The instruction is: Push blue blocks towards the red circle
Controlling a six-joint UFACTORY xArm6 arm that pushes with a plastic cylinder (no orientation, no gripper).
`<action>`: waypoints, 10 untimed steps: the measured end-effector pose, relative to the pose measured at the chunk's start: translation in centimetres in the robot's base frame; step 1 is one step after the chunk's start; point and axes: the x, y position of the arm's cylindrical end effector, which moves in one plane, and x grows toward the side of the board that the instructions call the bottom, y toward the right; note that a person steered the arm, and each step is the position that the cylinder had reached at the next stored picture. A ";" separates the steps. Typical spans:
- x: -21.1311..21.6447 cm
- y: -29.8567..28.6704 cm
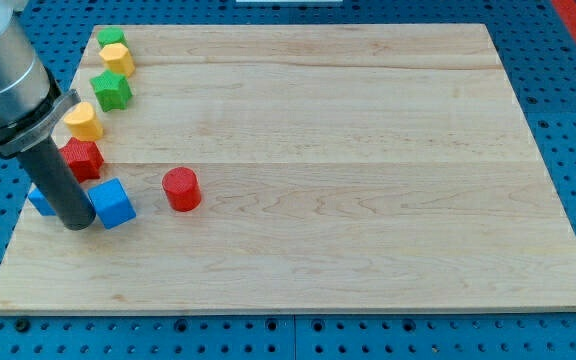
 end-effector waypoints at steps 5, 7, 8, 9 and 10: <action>-1.0 -2.8; -2.3 -6.6; -3.3 -6.6; -3.4 -5.8; -3.4 -3.5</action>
